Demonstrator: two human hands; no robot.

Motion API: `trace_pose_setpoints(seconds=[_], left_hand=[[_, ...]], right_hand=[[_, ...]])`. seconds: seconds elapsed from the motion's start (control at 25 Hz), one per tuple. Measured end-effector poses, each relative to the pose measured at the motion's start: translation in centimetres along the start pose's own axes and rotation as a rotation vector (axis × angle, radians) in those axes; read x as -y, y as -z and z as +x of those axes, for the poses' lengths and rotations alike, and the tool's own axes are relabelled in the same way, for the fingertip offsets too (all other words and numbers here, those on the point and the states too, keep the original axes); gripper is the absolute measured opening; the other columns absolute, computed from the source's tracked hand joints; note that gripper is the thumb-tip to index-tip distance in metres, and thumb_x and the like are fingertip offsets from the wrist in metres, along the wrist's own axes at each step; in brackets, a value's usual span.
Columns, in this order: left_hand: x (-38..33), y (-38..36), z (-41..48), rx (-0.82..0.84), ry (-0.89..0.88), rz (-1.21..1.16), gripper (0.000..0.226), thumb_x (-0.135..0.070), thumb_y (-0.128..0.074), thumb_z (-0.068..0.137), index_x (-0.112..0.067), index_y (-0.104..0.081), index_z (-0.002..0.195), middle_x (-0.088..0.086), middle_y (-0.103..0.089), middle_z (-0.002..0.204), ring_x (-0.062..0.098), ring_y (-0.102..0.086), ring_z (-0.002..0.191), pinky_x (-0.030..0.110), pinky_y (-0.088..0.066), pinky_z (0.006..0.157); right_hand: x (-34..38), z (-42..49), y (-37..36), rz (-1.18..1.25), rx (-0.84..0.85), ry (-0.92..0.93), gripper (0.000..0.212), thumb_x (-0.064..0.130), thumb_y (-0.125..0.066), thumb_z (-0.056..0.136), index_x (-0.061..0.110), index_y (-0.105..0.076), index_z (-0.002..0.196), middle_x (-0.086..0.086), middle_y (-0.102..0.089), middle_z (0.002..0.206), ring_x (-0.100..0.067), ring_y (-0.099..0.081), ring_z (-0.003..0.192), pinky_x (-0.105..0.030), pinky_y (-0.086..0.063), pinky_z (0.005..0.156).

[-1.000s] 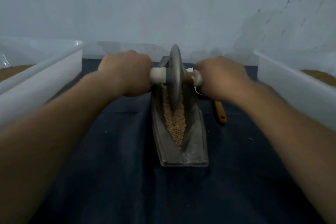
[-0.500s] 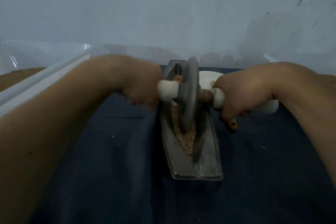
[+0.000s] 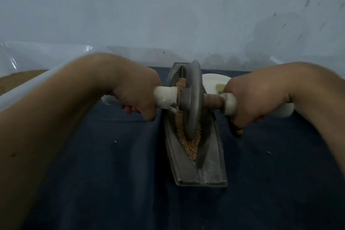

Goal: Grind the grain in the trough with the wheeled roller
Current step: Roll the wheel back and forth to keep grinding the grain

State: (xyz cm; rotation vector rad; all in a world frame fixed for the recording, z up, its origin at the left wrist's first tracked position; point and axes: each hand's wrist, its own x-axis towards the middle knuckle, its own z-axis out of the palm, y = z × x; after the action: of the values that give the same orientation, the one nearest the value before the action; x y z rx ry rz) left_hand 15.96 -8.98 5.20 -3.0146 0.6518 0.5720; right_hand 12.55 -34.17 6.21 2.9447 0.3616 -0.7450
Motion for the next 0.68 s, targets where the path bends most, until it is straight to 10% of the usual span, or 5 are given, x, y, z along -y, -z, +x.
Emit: trace_pose_setpoints(seconds=[0.08, 0.24, 0.36, 0.56, 0.68], left_hand=[[-0.4, -0.5, 0.2, -0.155, 0.042, 0.109, 0.018, -0.032, -0.074, 0.073, -0.016, -0.068, 0.077, -0.001, -0.067, 0.059, 0.015, -0.064, 0.053, 0.025, -0.047, 0.051], [-1.1, -3.3, 2.6, -0.94, 0.143, 0.448, 0.011, -0.028, -0.06, 0.085, -0.025, -0.05, 0.082, 0.0, -0.054, 0.073, 0.025, -0.052, 0.063, 0.032, -0.033, 0.056], [-1.1, -4.2, 3.1, -1.106, 0.131, 0.524, 0.019, -0.02, -0.06, 0.083, -0.023, -0.042, 0.075, -0.003, -0.043, 0.063, 0.022, -0.04, 0.055, 0.031, -0.025, 0.054], [0.2, -1.0, 1.8, -0.207, -0.005, 0.028, 0.017, -0.027, -0.077, 0.07, -0.019, -0.062, 0.068, -0.002, -0.064, 0.058, 0.016, -0.059, 0.051, 0.029, -0.047, 0.054], [0.4, -0.9, 1.2, -0.092, -0.039, -0.008, 0.016, -0.027, -0.074, 0.067, -0.013, -0.066, 0.064, 0.002, -0.066, 0.053, 0.017, -0.059, 0.046, 0.027, -0.048, 0.05]], right_hand=[[0.0, 0.7, -0.5, -0.003, -0.113, -0.016, 0.014, 0.037, -0.079, 0.067, 0.026, -0.069, 0.067, 0.001, -0.069, 0.059, -0.011, -0.064, 0.051, -0.024, -0.046, 0.049], [0.4, 5.2, -3.5, -0.015, -0.873, -0.157, 0.01, 0.032, -0.063, 0.084, 0.025, -0.055, 0.081, 0.005, -0.057, 0.072, -0.019, -0.053, 0.066, -0.03, -0.036, 0.054], [0.4, 6.2, -4.9, -0.051, -1.044, -0.185, 0.011, 0.034, -0.061, 0.085, 0.026, -0.053, 0.086, 0.007, -0.05, 0.071, -0.023, -0.051, 0.068, -0.031, -0.035, 0.054], [0.6, 2.1, -0.4, 0.033, -0.263, -0.023, 0.018, 0.034, -0.075, 0.065, 0.021, -0.065, 0.072, 0.001, -0.068, 0.06, -0.015, -0.064, 0.052, -0.025, -0.045, 0.045], [0.7, 1.1, 0.1, 0.022, -0.159, -0.013, 0.022, 0.037, -0.077, 0.061, 0.019, -0.067, 0.068, 0.001, -0.067, 0.056, -0.013, -0.061, 0.046, -0.024, -0.044, 0.043]])
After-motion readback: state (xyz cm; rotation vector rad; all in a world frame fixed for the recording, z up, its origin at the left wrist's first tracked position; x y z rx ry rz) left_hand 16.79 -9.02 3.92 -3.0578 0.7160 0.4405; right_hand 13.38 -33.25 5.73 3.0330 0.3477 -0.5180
